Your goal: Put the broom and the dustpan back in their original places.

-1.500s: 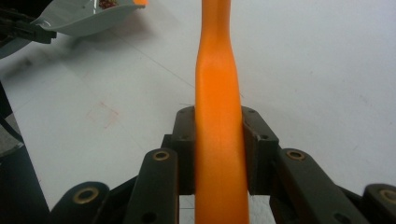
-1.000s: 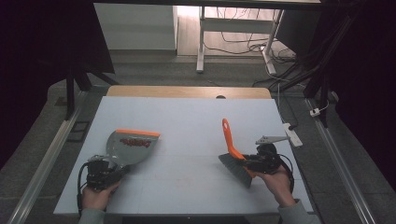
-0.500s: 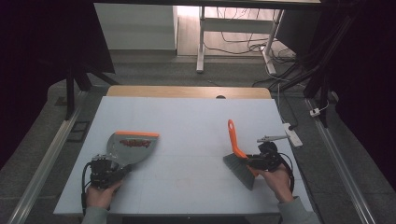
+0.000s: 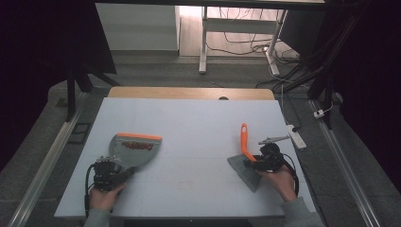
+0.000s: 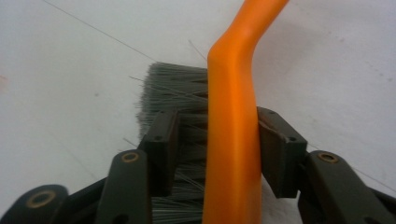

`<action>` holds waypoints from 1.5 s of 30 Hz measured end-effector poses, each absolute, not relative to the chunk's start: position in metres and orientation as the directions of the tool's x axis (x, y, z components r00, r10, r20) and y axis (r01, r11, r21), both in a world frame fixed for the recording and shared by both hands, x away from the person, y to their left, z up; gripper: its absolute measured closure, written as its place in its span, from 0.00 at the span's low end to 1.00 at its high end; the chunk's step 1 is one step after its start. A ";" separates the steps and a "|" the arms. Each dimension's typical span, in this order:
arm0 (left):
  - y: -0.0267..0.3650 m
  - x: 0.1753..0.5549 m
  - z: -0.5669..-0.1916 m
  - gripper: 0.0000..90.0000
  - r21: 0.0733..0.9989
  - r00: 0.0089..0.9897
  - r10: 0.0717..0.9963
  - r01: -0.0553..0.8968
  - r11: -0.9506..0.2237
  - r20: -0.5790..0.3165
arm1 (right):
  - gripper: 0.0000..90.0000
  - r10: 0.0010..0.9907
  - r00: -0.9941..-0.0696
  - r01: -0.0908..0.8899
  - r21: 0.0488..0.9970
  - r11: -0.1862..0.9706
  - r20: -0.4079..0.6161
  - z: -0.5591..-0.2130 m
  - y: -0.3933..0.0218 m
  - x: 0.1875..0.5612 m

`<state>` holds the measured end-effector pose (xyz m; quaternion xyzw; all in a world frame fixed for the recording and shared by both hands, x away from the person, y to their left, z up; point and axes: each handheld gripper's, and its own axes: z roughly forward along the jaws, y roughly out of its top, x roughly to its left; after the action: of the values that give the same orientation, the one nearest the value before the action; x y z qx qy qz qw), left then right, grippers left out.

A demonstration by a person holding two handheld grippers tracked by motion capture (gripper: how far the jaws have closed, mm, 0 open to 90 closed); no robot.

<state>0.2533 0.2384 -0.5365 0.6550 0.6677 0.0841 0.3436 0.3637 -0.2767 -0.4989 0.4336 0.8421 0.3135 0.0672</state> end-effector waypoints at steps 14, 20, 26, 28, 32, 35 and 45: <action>0.250 0.239 -0.521 0.34 0.632 0.142 0.938 0.769 0.097 -0.316 | 0.52 0.764 -0.645 0.606 0.627 0.489 0.028 -0.494 -0.275 0.358; 0.247 0.236 -0.512 0.34 0.679 0.213 0.933 0.733 0.044 -0.290 | 0.51 0.733 -0.680 0.559 0.664 0.497 0.024 -0.489 -0.272 0.353; 0.241 0.234 -0.501 0.36 0.733 0.325 0.911 0.679 -0.039 -0.254 | 0.51 0.701 -0.713 0.516 0.704 0.488 0.036 -0.484 -0.271 0.350; 0.234 0.235 -0.497 0.36 0.748 0.395 0.885 0.658 -0.087 -0.245 | 0.51 0.686 -0.727 0.498 0.711 0.497 0.030 -0.485 -0.270 0.349; 0.226 0.238 -0.495 0.37 0.758 0.476 0.849 0.634 -0.153 -0.227 | 0.51 0.660 -0.751 0.460 0.727 0.510 0.012 -0.485 -0.266 0.345; 0.221 0.242 -0.496 0.38 0.754 0.511 0.831 0.629 -0.188 -0.219 | 0.52 0.647 -0.763 0.435 0.746 0.505 0.007 -0.484 -0.265 0.341; 0.216 0.247 -0.500 0.38 0.735 0.541 0.807 0.643 -0.217 -0.235 | 0.52 0.601 -0.799 0.363 0.781 0.508 -0.019 -0.486 -0.267 0.327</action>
<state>0.2467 0.2165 -0.4999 0.7736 0.4686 0.0994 0.4148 0.3268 -0.2671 -0.4857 0.2817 0.8560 0.4084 0.1455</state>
